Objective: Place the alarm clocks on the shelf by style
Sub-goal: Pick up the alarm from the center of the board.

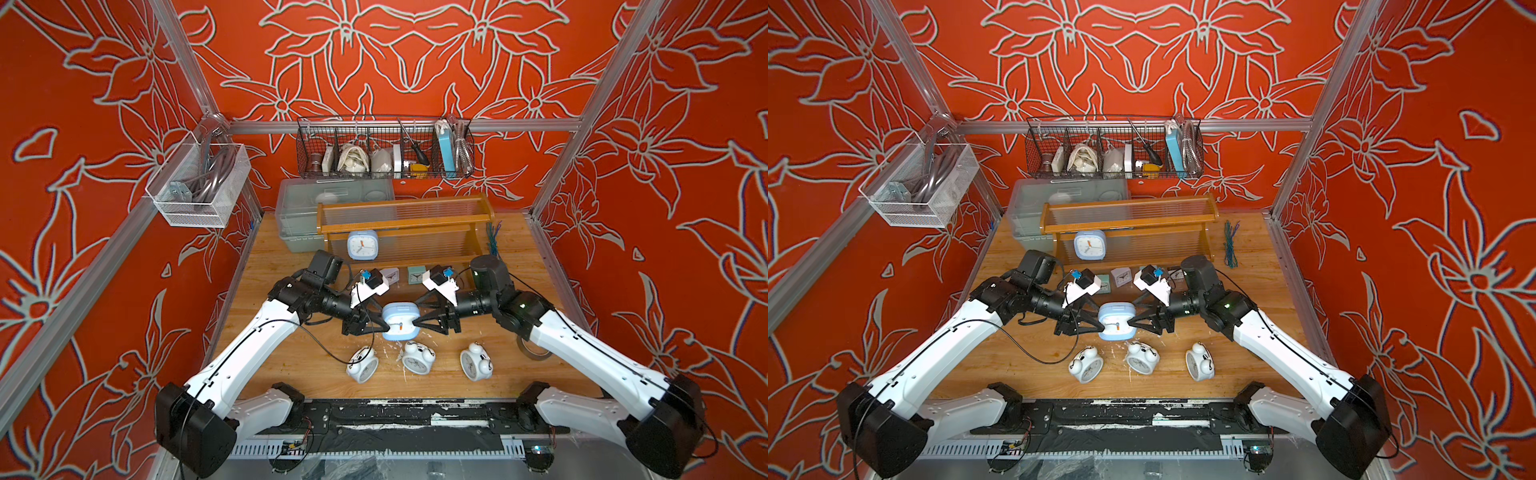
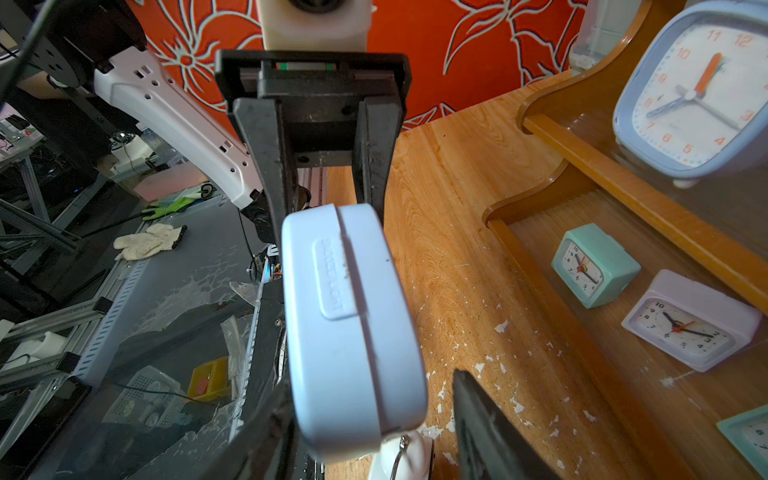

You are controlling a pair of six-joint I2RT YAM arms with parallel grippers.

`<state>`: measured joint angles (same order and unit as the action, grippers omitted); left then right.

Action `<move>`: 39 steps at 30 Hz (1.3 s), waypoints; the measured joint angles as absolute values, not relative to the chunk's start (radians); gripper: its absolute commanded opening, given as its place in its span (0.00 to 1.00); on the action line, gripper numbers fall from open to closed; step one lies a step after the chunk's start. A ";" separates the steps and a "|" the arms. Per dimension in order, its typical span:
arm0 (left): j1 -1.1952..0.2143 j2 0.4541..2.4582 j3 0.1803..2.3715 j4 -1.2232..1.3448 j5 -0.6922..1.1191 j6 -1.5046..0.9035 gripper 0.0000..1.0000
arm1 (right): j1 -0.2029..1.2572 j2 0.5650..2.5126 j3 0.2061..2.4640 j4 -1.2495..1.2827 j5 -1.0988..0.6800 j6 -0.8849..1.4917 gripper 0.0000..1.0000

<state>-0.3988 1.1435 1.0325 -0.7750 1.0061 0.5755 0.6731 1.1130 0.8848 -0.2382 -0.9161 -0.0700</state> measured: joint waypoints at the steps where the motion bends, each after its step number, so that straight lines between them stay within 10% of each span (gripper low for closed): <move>1: -0.399 1.143 1.032 -0.774 1.007 0.575 0.14 | 0.674 1.114 0.885 -0.235 -0.916 -0.070 0.56; 16: -0.398 1.143 1.027 -0.749 1.004 0.558 0.22 | 0.675 1.113 0.884 -0.221 -0.898 -0.095 0.29; 23: -0.397 1.143 1.023 -0.732 0.987 0.554 0.59 | 0.669 1.102 0.883 -0.234 -0.855 -0.121 0.26; 39: -0.240 1.099 1.018 -0.731 0.880 0.475 0.67 | 0.471 1.225 0.997 -0.224 -0.659 -0.197 0.27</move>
<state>-0.2401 1.0988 1.0180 -0.7315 0.8799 0.4747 0.4709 1.2247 0.9974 -0.2241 -0.6590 -0.1974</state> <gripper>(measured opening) 0.669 0.426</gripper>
